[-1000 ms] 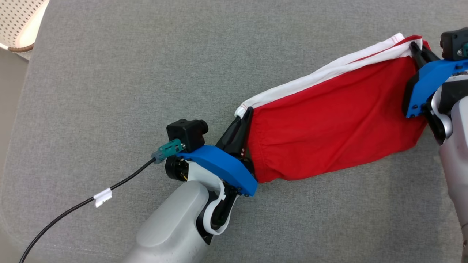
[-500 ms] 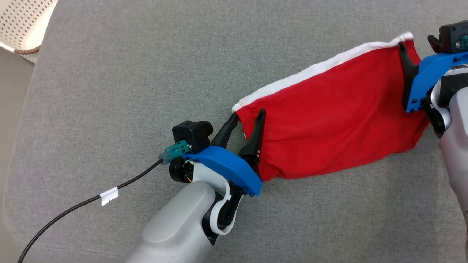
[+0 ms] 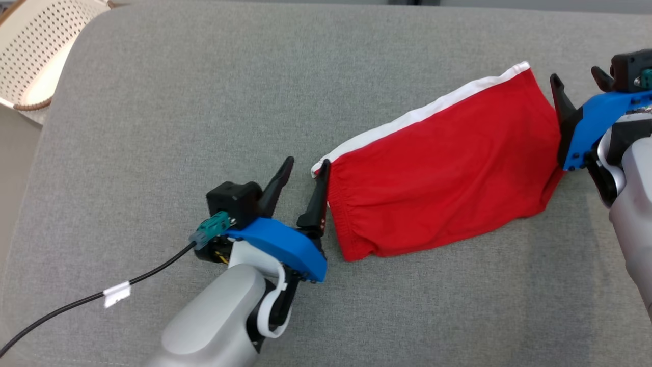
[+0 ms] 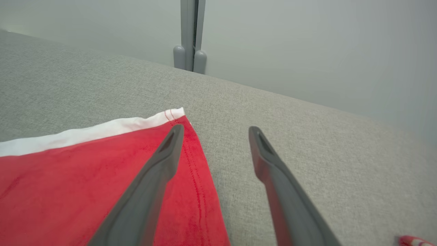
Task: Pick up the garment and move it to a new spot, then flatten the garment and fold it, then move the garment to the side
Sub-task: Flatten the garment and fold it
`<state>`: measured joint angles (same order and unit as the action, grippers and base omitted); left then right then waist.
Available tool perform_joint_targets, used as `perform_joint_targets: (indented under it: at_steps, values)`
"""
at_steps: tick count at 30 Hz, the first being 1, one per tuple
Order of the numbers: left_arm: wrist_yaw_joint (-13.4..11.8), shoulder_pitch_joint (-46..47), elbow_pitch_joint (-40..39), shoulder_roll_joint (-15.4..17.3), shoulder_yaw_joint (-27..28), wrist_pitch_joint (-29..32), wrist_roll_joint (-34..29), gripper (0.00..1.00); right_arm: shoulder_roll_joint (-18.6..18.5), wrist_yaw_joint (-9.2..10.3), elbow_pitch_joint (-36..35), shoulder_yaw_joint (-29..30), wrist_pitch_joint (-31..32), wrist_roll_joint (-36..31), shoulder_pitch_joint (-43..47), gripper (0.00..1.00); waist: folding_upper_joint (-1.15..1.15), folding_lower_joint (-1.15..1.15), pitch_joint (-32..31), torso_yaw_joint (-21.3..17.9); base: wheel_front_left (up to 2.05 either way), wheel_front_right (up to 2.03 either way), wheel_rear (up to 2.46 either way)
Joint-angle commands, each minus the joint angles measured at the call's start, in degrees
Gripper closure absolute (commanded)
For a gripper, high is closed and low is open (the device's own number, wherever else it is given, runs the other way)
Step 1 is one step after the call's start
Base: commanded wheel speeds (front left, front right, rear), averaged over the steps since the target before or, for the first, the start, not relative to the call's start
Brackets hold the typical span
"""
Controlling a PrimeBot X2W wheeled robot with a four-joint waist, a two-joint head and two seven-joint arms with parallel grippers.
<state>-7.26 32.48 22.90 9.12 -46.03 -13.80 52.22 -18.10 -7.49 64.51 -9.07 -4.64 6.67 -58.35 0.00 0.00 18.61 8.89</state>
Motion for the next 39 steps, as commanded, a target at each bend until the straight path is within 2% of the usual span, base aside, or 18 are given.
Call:
perform_joint_targets:
  at_steps: [1,8,18,27,33,34,35,37,38,39]
  values:
    - [-0.8,-0.8,-0.9,1.2,0.2,-0.5,-1.0,0.0,-0.5,-0.01,0.4,-0.5,-0.4,1.0,1.3,0.0,0.0,0.0,-1.0,-0.6,0.0,0.0,0.0]
    - [-3.5,-3.2,-4.9,6.1,0.3,-1.1,-5.2,0.0,-1.2,-0.01,1.9,-3.2,3.2,5.6,4.1,0.0,0.0,0.0,-3.7,-0.9,0.0,0.0,0.0]
    - [-5.3,-5.5,-7.1,9.4,1.7,-1.3,-7.9,0.0,-4.1,-0.01,2.8,-4.6,9.3,11.9,5.2,0.0,0.0,0.0,-2.7,1.7,0.0,0.0,0.0]
    - [-5.9,-6.5,-6.3,10.0,3.8,-1.4,-9.4,0.0,-5.4,-0.01,5.2,-4.7,13.4,13.6,4.2,0.0,0.0,0.0,-1.0,4.6,0.0,0.0,0.0]
    - [-5.7,-7.5,-6.7,9.7,5.4,-1.4,-9.9,0.0,-4.1,-0.02,6.8,-5.0,17.6,15.6,5.6,0.0,0.0,0.0,-1.1,5.1,0.0,0.0,0.0]
    - [-5.7,-7.6,-6.7,9.7,5.7,-1.4,-10.0,0.0,-3.8,-0.03,6.8,-4.7,18.0,16.4,5.8,0.19,0.0,0.0,-1.1,5.0,0.0,0.0,0.0]
    - [-5.7,-7.7,-6.8,9.7,5.9,-1.4,-10.1,0.0,-3.5,-0.03,6.7,-4.6,18.4,16.9,6.0,0.51,0.0,0.0,-1.2,4.9,0.0,0.0,0.0]
    - [-5.6,-8.0,-6.9,9.6,6.3,-1.4,-10.3,0.0,-3.3,-0.04,6.3,-4.9,18.5,17.8,6.5,0.74,0.0,0.0,-1.2,4.7,0.0,0.0,0.0]
    - [-5.5,-8.2,-6.9,9.7,6.5,-1.5,-10.4,0.0,-3.2,-0.05,6.0,-4.9,18.3,18.2,6.8,0.93,0.0,0.0,-1.2,4.6,0.0,0.0,0.0]
    - [-5.6,-8.4,-6.9,9.7,6.8,-1.4,-10.5,0.0,-3.2,-0.06,5.7,-4.9,18.0,18.7,7.0,1.0,0.0,0.0,-1.3,4.3,0.0,0.0,0.0]
